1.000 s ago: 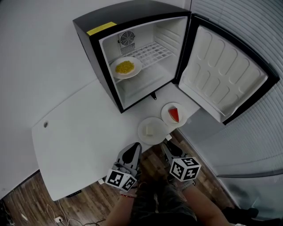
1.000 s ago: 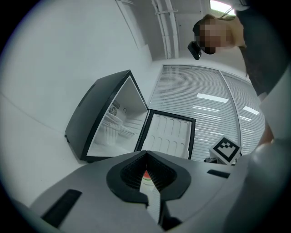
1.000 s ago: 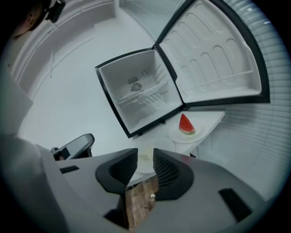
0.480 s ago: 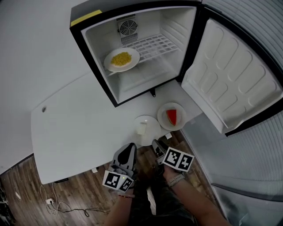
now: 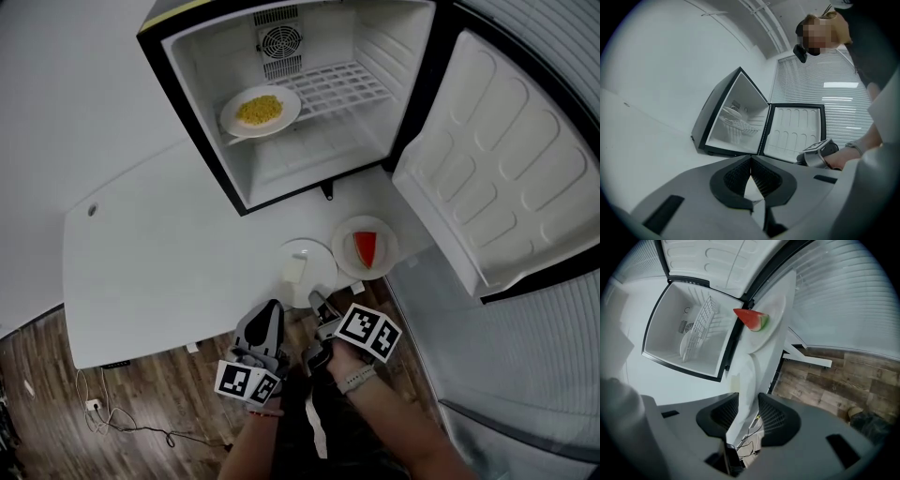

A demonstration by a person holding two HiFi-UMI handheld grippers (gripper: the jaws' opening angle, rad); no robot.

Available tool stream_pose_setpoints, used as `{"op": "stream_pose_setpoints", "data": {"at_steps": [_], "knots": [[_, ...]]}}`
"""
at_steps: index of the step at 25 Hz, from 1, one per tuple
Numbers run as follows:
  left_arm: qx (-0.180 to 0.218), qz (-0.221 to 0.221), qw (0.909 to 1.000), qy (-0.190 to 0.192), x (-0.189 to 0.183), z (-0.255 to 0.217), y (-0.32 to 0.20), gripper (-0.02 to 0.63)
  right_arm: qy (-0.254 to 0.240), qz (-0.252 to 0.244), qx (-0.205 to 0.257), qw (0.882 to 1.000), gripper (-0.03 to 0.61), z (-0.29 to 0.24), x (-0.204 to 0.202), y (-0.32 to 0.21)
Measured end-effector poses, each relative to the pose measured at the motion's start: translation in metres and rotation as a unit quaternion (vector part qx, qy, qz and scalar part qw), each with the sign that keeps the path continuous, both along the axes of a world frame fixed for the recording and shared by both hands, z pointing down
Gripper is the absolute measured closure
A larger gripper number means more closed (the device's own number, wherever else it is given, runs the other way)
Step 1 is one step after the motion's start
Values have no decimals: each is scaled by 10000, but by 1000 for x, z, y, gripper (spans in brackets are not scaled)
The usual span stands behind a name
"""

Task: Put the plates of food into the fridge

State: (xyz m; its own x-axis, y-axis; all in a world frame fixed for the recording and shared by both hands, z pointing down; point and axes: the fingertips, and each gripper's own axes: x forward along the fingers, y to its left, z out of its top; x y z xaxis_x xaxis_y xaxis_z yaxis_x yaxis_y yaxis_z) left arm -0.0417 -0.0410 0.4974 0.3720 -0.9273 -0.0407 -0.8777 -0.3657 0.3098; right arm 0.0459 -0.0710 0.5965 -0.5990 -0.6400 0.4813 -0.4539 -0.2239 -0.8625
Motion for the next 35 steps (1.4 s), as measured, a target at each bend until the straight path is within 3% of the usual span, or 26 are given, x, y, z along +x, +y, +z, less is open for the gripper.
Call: {"op": "stream_pose_setpoints", "data": {"at_steps": [14, 26, 35], "knots": [[-89, -297, 9995, -76, -11, 16, 9, 607, -158, 256, -271, 9992, 446, 10, 0, 0], [-131, -444, 9989, -11, -30, 20, 16, 607, -1038, 224, -105, 9943, 551, 2, 3, 9], [-98, -449, 9989, -3, -34, 17, 16, 607, -1568, 185, 22, 9875, 562, -7, 3, 16]]}}
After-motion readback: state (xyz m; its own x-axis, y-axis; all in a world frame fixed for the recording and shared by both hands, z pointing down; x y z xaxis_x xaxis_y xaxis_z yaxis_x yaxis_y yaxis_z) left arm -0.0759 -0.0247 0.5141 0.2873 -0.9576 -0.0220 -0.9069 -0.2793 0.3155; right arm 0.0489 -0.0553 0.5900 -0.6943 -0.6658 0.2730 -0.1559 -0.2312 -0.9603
